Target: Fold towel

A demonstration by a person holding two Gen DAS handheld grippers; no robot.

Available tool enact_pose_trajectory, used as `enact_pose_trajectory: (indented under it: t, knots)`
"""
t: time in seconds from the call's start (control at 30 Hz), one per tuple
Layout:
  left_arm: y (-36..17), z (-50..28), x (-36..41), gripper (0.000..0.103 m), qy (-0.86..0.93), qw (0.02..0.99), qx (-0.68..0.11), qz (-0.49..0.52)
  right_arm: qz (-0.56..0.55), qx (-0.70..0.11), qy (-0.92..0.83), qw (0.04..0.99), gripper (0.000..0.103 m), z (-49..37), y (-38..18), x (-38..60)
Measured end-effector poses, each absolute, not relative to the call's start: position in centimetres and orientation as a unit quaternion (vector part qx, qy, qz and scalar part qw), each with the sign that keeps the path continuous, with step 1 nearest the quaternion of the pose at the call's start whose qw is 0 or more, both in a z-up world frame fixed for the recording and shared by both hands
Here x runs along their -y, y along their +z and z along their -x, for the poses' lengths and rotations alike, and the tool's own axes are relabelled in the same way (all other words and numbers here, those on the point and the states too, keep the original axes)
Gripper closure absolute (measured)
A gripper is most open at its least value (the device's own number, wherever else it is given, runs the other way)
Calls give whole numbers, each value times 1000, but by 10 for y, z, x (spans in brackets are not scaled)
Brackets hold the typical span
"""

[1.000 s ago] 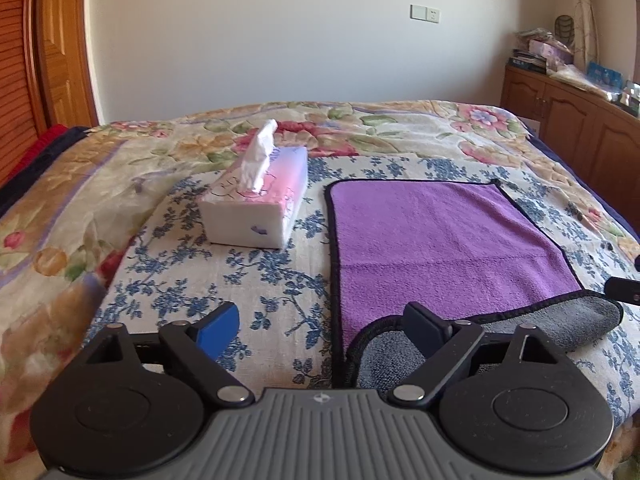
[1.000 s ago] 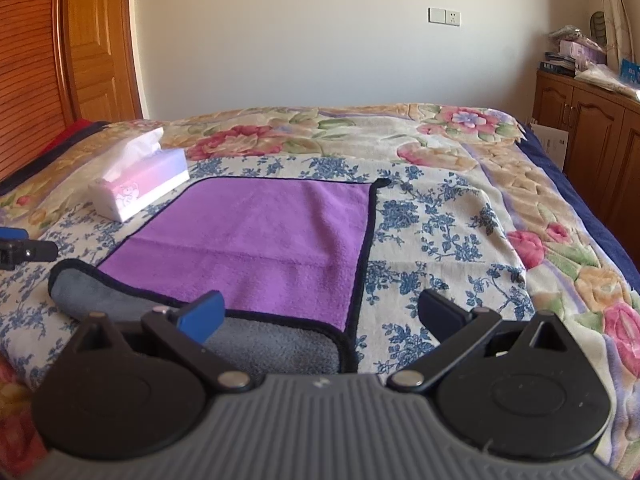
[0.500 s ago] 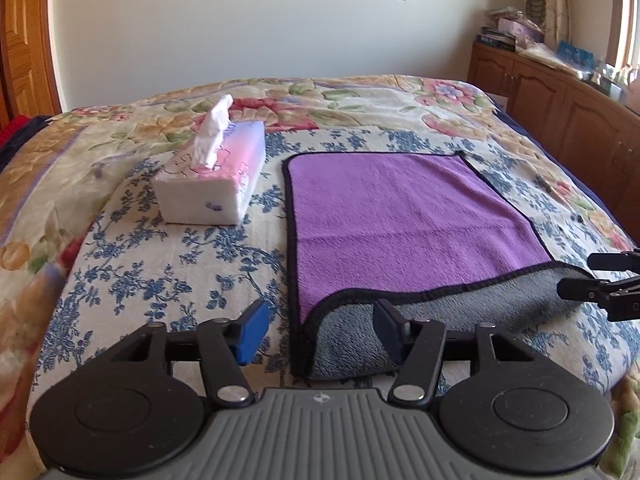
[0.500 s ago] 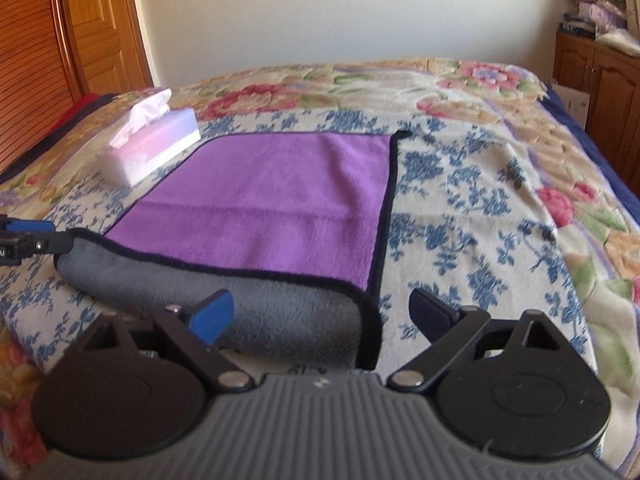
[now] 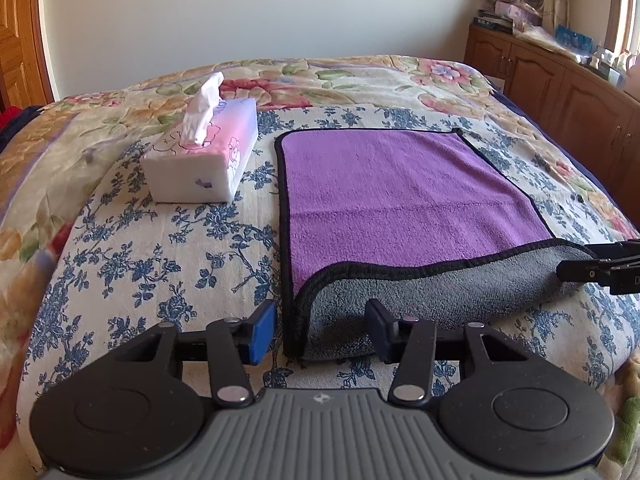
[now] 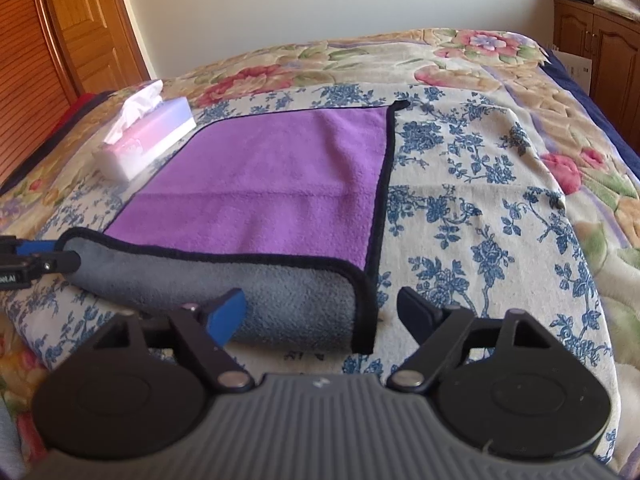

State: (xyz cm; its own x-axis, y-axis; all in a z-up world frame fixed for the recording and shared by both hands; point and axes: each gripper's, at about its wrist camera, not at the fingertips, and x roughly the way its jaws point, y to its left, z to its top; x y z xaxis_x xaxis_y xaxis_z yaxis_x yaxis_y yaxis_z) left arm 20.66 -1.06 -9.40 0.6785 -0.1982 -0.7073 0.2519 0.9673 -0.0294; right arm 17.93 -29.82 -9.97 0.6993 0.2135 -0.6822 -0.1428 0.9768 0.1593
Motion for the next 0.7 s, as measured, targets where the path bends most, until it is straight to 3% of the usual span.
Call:
enact_pose_trajectory:
  t: [0.17, 0.5, 0.7]
  knots:
    - [-96, -206, 12, 51, -125, 914, -384, -38, -55, -375, 104, 920, 33, -179, -96, 300]
    - [-97, -206, 14, 51, -129, 913, -386, -40, -67, -374, 114, 918, 62, -181, -93, 307]
    - [-98, -207, 14, 51, -130, 912, -386, -40, -66, -386, 106, 914, 62, -187, -99, 312]
